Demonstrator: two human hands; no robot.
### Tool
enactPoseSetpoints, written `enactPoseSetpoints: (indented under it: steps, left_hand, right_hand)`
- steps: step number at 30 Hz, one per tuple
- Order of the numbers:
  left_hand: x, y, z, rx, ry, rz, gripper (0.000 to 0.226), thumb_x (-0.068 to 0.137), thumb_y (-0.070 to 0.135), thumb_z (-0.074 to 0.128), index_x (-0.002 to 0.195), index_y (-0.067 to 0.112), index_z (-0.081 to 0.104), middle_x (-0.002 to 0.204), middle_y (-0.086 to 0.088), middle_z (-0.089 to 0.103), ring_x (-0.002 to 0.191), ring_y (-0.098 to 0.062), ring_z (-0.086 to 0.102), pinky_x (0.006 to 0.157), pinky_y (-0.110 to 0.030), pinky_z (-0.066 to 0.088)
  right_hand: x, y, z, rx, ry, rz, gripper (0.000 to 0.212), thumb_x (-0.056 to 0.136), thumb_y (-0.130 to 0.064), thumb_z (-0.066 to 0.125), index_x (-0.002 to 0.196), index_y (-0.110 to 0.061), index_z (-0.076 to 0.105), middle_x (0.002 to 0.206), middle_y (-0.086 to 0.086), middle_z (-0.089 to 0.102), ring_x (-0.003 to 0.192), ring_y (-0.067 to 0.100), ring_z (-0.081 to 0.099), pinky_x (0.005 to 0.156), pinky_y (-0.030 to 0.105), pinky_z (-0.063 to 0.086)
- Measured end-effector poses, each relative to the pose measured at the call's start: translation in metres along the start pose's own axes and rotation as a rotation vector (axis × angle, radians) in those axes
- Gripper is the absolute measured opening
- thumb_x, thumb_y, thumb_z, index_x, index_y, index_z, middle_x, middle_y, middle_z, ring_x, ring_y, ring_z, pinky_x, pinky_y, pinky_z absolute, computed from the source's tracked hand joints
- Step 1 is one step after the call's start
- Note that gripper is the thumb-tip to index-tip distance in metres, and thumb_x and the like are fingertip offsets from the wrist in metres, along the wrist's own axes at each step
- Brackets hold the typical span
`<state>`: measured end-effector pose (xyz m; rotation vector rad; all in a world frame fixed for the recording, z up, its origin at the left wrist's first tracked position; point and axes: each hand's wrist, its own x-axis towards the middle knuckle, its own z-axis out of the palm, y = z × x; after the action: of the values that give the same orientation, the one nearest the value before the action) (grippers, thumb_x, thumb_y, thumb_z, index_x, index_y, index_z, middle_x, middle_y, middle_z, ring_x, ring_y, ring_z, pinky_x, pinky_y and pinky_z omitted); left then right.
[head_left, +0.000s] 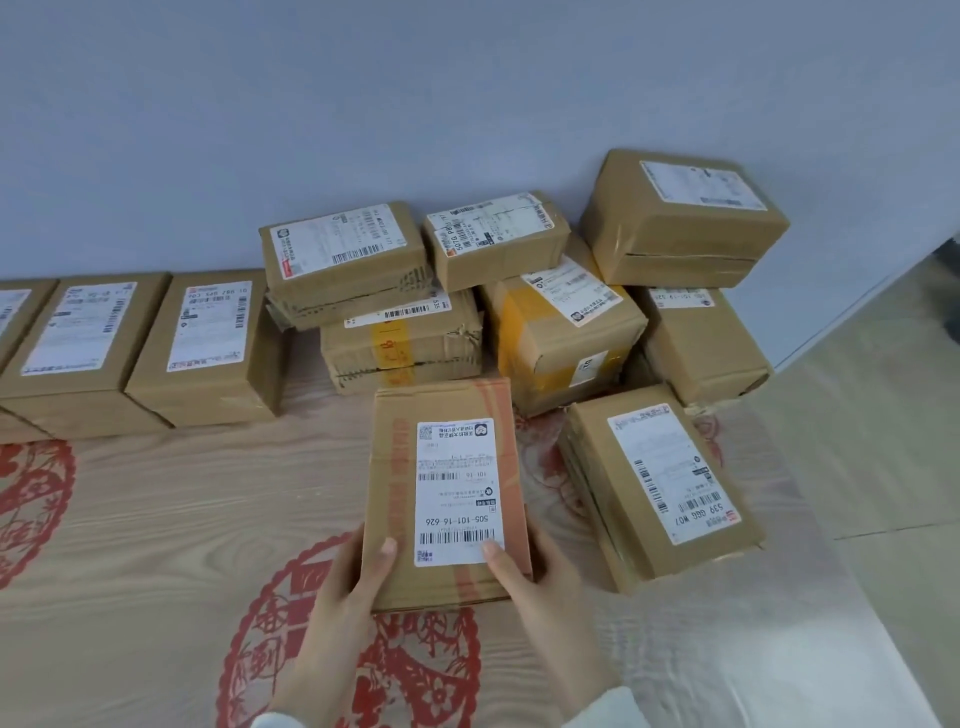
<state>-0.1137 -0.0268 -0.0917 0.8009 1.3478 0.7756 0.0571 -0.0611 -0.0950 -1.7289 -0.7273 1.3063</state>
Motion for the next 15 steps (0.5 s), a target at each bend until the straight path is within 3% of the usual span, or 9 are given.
enactPoseSetpoints:
  steps: [5,9,12,15]
  left_hand:
    - [-0.019,-0.007,-0.007,0.045,0.017,0.039,0.016,0.087,0.042,0.063,0.1,0.045,0.054,0.099,0.02,0.065,0.091,0.004,0.06,0.071,-0.015,0.042]
    - [-0.021,-0.017,-0.017,0.036,-0.004,0.105,0.025,0.078,0.046,0.059,0.103,0.045,0.054,0.096,0.025,0.067,0.09,0.011,0.061,0.068,-0.01,0.044]
    - [-0.016,-0.023,-0.02,0.025,-0.005,0.198,0.047,0.067,0.061,0.073,0.109,0.047,0.055,0.104,0.023,0.068,0.098,0.007,0.061,0.082,-0.018,0.044]
    - [-0.012,-0.027,-0.021,0.006,0.001,0.261,0.044,0.072,0.059,0.07,0.111,0.047,0.054,0.101,0.027,0.068,0.097,0.01,0.06,0.08,-0.016,0.043]
  right_hand:
    - [-0.024,0.005,0.001,0.017,0.008,-0.067,0.041,0.085,-0.021,0.069,0.124,-0.023,0.059,0.096,-0.028,0.069,0.091,-0.013,0.062,0.071,0.002,0.044]
    - [-0.023,0.017,0.007,0.022,0.009,-0.152,0.045,0.084,-0.023,0.069,0.128,-0.019,0.059,0.101,-0.021,0.071,0.093,-0.011,0.062,0.071,0.002,0.044]
    - [-0.019,0.02,0.011,0.011,-0.001,-0.23,0.048,0.082,-0.027,0.07,0.129,-0.021,0.058,0.103,-0.022,0.07,0.094,-0.013,0.061,0.071,0.001,0.043]
    - [-0.013,0.023,0.012,0.02,-0.02,-0.3,0.053,0.082,-0.031,0.069,0.132,-0.024,0.055,0.106,-0.023,0.069,0.097,-0.012,0.061,0.074,0.001,0.044]
